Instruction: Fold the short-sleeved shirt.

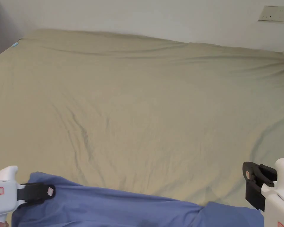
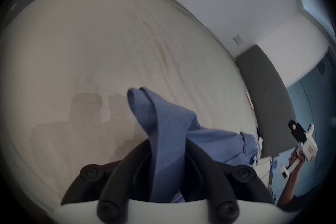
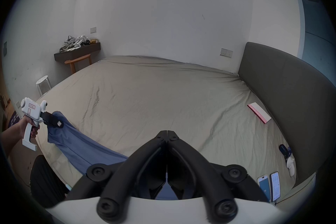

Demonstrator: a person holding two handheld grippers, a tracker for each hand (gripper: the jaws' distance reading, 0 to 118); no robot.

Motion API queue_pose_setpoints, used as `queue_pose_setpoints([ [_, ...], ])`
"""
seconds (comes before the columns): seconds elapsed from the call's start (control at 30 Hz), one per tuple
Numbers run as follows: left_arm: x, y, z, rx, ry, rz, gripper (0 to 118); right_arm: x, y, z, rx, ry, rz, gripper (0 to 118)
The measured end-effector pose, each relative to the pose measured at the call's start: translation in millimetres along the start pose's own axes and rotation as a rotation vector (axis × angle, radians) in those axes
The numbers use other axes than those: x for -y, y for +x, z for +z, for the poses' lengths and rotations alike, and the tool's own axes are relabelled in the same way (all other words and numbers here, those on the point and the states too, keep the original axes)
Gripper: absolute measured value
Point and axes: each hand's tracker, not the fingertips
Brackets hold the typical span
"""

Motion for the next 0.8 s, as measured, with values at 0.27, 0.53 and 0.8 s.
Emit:
queue_pose_setpoints([
  [0.27,-5,39,34,-0.134,-0.047,-0.036,11,-6,-10,7,0.018,0.002,-0.012,2],
  [0.53,0,137,6,0.037,-0.147,-0.035,11,-7,-9,25,0.011,0.026,-0.020,2],
  [0.8,25,198,-98,-0.001,-0.275,-0.072,11,2,17,42,0.034,0.045,-0.052,2],
])
